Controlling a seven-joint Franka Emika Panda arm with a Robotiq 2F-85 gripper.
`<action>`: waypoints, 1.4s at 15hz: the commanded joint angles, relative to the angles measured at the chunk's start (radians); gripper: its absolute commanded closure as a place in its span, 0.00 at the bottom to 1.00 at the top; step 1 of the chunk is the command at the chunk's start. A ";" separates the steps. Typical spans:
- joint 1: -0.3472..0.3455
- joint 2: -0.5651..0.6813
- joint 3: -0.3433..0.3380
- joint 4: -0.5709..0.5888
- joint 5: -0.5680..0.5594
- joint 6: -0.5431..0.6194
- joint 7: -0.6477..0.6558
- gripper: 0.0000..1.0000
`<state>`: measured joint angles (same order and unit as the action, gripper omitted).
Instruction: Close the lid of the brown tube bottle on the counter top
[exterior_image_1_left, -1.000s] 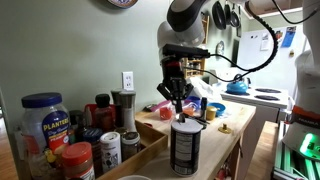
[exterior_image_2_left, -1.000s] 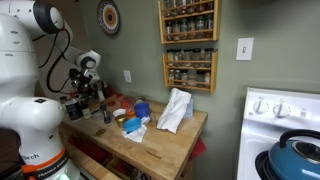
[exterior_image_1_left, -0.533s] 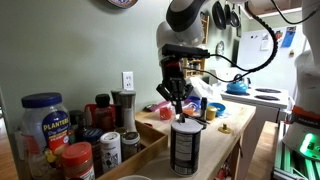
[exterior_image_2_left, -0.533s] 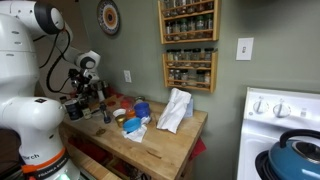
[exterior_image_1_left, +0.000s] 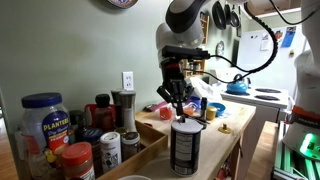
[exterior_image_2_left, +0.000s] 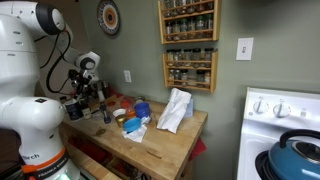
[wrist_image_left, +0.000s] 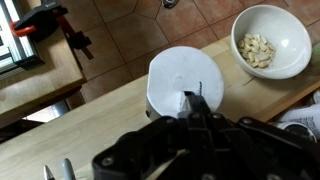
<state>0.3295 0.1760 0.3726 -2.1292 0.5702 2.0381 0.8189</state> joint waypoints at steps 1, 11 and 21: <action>0.022 0.010 -0.015 -0.001 0.004 -0.009 0.023 1.00; 0.039 0.007 -0.014 -0.022 -0.007 0.011 0.034 1.00; 0.061 -0.007 -0.015 -0.053 -0.042 0.112 0.093 1.00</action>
<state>0.3630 0.1860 0.3642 -2.1385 0.5552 2.0868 0.8834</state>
